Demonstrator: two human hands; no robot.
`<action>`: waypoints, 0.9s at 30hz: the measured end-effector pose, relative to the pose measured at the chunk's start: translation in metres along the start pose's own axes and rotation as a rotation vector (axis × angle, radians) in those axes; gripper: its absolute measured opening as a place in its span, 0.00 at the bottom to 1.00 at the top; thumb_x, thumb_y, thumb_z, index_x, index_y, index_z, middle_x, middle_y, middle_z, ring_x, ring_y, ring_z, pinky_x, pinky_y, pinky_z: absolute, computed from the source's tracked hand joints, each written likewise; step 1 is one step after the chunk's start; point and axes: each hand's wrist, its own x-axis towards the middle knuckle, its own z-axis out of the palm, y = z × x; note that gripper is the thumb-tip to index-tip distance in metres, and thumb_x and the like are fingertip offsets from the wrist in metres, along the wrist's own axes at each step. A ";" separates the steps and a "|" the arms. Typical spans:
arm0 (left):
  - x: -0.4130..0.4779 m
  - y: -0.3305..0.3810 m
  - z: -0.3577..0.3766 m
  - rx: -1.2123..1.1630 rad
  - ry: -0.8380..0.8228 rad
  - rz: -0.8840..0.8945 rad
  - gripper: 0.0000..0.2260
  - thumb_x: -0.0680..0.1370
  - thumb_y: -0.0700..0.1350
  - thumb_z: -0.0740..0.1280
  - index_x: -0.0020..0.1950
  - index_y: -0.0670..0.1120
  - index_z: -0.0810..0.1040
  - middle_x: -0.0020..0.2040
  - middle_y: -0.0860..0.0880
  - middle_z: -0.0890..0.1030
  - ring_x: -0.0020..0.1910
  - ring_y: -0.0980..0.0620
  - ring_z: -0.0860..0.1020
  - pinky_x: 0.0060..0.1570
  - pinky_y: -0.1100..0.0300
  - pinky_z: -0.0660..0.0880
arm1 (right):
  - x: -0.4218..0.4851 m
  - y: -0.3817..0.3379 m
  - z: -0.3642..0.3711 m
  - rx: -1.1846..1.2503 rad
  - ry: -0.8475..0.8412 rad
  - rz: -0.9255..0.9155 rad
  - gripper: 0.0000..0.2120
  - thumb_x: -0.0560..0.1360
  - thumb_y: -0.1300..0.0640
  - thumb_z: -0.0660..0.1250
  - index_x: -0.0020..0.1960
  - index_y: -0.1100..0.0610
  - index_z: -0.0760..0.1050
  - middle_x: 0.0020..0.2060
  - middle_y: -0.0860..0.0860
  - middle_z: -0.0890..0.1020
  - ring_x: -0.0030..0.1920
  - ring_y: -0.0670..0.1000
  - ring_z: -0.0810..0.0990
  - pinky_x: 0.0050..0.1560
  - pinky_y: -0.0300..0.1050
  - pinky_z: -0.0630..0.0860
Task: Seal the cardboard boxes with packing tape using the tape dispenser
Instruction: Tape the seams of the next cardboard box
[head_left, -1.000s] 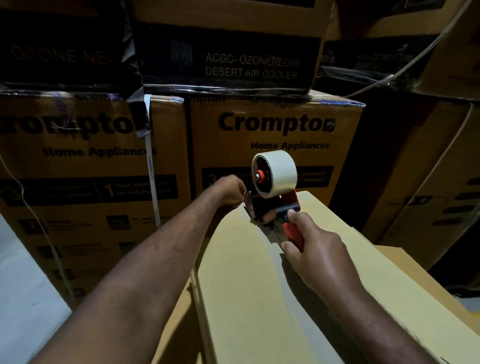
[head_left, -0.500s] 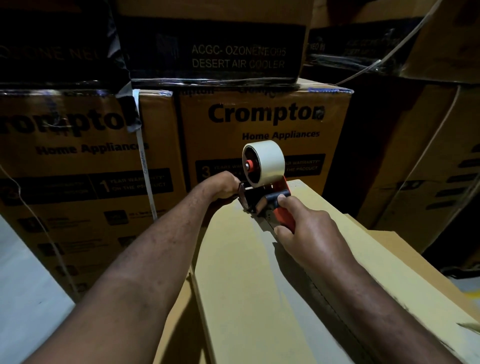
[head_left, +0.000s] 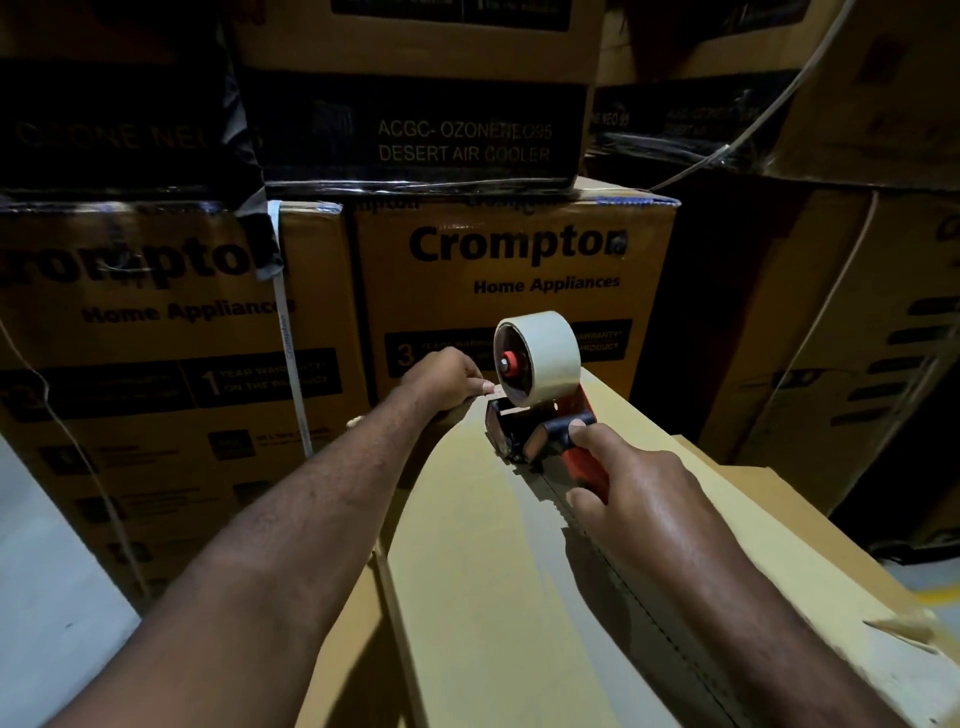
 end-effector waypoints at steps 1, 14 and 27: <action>-0.008 0.006 0.001 0.129 0.047 0.059 0.06 0.78 0.48 0.72 0.53 0.50 0.83 0.42 0.55 0.80 0.42 0.54 0.78 0.38 0.57 0.74 | -0.002 0.000 0.000 0.003 0.001 -0.002 0.28 0.79 0.49 0.65 0.74 0.39 0.57 0.58 0.52 0.78 0.48 0.51 0.76 0.47 0.47 0.79; -0.023 0.013 0.012 -0.222 -0.337 0.181 0.08 0.83 0.48 0.64 0.59 0.61 0.75 0.55 0.58 0.77 0.59 0.54 0.75 0.57 0.54 0.69 | -0.012 -0.003 -0.009 0.015 -0.032 -0.013 0.29 0.79 0.50 0.65 0.75 0.39 0.56 0.59 0.53 0.77 0.49 0.53 0.77 0.49 0.50 0.80; -0.022 0.010 0.015 0.084 -0.318 0.142 0.25 0.82 0.63 0.56 0.78 0.59 0.63 0.79 0.51 0.63 0.77 0.44 0.62 0.73 0.35 0.60 | -0.056 0.017 -0.022 0.009 -0.035 -0.015 0.29 0.80 0.48 0.63 0.75 0.36 0.53 0.58 0.50 0.77 0.47 0.50 0.75 0.46 0.43 0.78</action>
